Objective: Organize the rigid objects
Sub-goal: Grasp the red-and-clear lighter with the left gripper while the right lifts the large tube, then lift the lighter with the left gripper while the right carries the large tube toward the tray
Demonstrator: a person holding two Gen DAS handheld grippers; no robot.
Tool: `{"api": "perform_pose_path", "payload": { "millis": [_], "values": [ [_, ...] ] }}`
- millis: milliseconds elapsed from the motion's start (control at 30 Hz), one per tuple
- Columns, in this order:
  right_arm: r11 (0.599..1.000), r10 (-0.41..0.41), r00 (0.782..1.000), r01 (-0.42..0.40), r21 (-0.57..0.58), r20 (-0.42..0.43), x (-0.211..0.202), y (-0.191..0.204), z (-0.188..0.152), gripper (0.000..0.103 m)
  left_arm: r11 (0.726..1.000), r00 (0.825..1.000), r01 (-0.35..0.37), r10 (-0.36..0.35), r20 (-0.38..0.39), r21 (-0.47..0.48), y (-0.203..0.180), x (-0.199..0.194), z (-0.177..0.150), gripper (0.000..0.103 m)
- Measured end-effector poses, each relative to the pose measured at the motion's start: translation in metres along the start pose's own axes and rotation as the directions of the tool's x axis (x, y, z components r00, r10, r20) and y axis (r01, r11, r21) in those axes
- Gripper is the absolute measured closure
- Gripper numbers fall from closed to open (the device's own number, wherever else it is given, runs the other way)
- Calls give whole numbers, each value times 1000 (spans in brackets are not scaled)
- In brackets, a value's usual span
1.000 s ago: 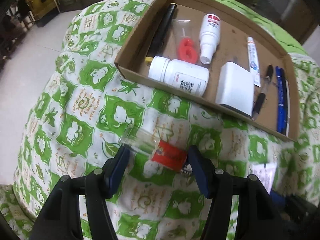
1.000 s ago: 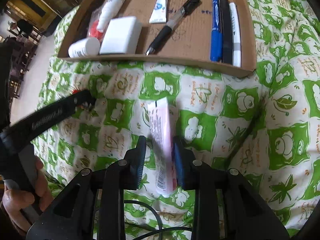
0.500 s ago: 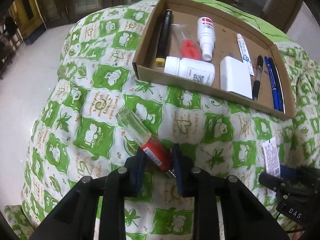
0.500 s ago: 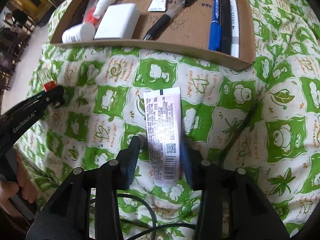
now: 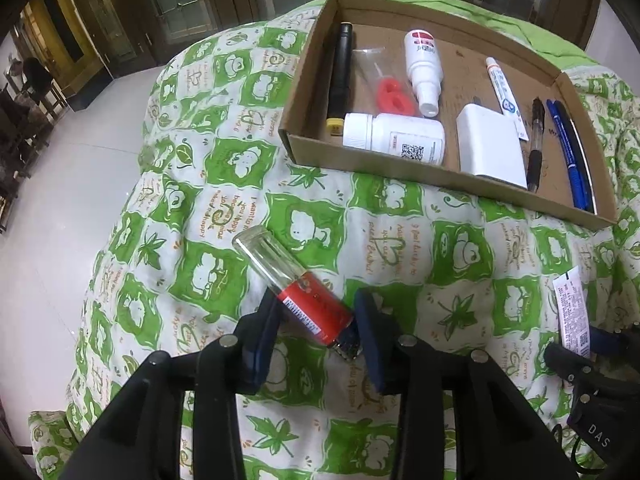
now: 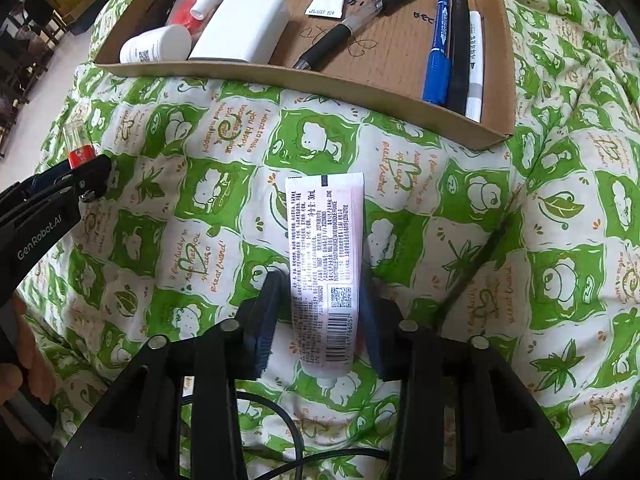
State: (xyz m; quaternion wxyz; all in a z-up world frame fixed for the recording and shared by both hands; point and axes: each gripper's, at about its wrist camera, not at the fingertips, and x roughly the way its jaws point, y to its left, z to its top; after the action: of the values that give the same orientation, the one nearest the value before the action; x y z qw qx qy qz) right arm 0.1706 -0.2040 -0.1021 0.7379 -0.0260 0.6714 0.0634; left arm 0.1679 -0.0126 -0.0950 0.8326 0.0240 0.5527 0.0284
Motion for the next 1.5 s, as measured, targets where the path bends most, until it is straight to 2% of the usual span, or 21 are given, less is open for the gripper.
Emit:
{"api": "perform_pose_path", "payload": {
  "millis": [100, 300, 500, 700, 1067, 1167, 1333, 1500],
  "values": [
    [1000, -15, 1000, 15, -9, 11, 0, 3, 0, 72, 1000, 1000, 8, -8, 5, -1, -1, 0, -1, 66],
    [1000, -7, 997, 9, -26, 76, -13, 15, -2, 72, 998, 997, 67, -66, 27, -8, 9, 1, -2, 83],
    [998, -38, 984, 46, -42, 174, -39, 28, -6, 72, 994, 993, 112, -111, 51, -18, 16, -6, -5, 91],
    [992, -92, 955, 112, -57, 282, -64, 46, -10, 72, 995, 994, 95, -94, 51, -6, 14, -12, -7, 91],
    [988, -121, 934, 147, -53, 336, -72, 35, -11, 72, 995, 994, 88, -85, 65, -44, 25, -17, -11, 89],
    [989, -114, 935, 139, -50, 337, -73, 35, -11, 72, 990, 991, 120, -115, 75, -72, 33, -20, -10, 89],
    [994, -84, 939, 104, -40, 334, -76, 32, -11, 72, 951, 965, 258, -245, 94, -171, 59, -22, -10, 89],
    [998, -45, 945, 58, -30, 325, -76, 28, -10, 72, 944, 966, 259, -250, 67, -202, 66, -15, -11, 89]
  ]
}}
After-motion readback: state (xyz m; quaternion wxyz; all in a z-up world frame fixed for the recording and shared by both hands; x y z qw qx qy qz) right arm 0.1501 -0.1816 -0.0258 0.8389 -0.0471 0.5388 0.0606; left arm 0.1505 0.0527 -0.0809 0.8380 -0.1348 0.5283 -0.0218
